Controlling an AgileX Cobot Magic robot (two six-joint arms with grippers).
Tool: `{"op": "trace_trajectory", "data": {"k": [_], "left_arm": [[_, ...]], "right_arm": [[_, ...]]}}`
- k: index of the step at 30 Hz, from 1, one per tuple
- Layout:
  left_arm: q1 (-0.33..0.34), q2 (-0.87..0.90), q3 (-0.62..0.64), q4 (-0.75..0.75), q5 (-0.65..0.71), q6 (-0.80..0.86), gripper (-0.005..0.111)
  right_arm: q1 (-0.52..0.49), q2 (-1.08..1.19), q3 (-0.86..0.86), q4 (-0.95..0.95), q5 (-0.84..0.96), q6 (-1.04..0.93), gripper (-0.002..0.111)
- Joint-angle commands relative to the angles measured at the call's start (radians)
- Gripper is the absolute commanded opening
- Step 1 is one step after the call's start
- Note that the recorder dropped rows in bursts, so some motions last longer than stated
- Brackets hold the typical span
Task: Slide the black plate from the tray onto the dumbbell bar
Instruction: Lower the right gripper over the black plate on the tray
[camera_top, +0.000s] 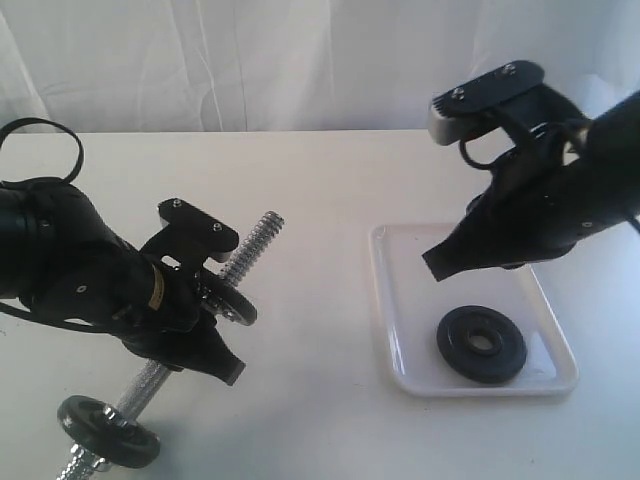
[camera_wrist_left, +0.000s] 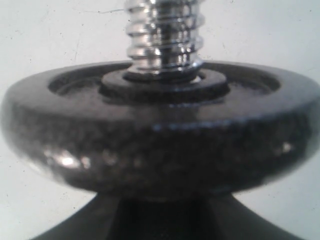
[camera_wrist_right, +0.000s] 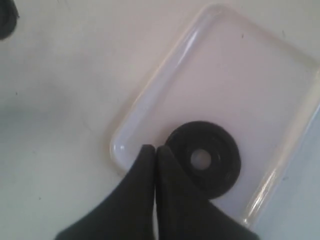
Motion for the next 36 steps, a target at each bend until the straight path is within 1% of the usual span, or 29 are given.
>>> {"op": "trace_trajectory", "data": {"k": [1,7,13,14,16,18,20,21,23,24,26,27,30,32,36], "left_arm": [[-0.007,-0.042,-0.019,-0.001,-0.031,-0.012,0.0],[-0.007,-0.042,-0.019,-0.001,-0.021,-0.01,0.0],[-0.007,-0.042,-0.019,-0.001,-0.021,-0.01,0.0],[-0.007,-0.042,-0.019,-0.001,-0.021,-0.01,0.0],[-0.007,-0.042,-0.019,-0.001,-0.021,-0.01,0.0],[-0.007,-0.042,-0.019,-0.005,-0.021,-0.01,0.0],[-0.007,-0.042,-0.019,-0.005,-0.021,-0.01,0.0],[-0.007,-0.042,-0.019,-0.005,-0.021,-0.01,0.0],[-0.007,-0.042,-0.019,-0.005,-0.021,-0.01,0.0],[-0.007,-0.042,-0.019,-0.005,-0.021,-0.01,0.0],[-0.007,-0.042,-0.019,-0.005,-0.021,-0.01,0.0],[-0.007,-0.042,-0.019,-0.005,-0.021,-0.01,0.0],[-0.007,-0.042,-0.019,-0.005,-0.021,-0.01,0.0],[-0.007,-0.042,-0.019,-0.005,-0.021,-0.01,0.0],[-0.007,-0.042,-0.019,-0.005,-0.021,-0.01,0.0]], "right_arm": [[0.039,0.139,-0.09,-0.181,0.153,0.134,0.0],[0.039,0.226,-0.097,-0.179,0.165,0.139,0.0],[0.039,0.23,-0.097,-0.178,0.165,0.156,0.0],[0.039,0.23,-0.097,-0.178,0.165,0.156,0.001],[0.039,0.23,-0.097,-0.178,0.163,0.158,0.005],[0.039,0.233,-0.097,-0.178,0.16,0.158,0.014],[0.039,0.237,-0.097,-0.181,0.16,0.158,0.029],[0.039,0.237,-0.097,-0.185,0.16,0.158,0.04],[0.039,0.237,-0.097,-0.209,0.152,0.152,0.067],[0.039,0.237,-0.097,-0.217,0.149,0.152,0.078],[0.039,0.237,-0.087,-0.227,0.104,0.156,0.102],[0.039,0.237,-0.084,-0.227,0.081,0.156,0.105],[0.039,0.237,-0.073,-0.227,0.081,0.165,0.105],[0.037,0.24,-0.073,-0.243,0.099,0.23,0.105],[0.037,0.259,-0.073,-0.333,0.127,0.368,0.105]]}}
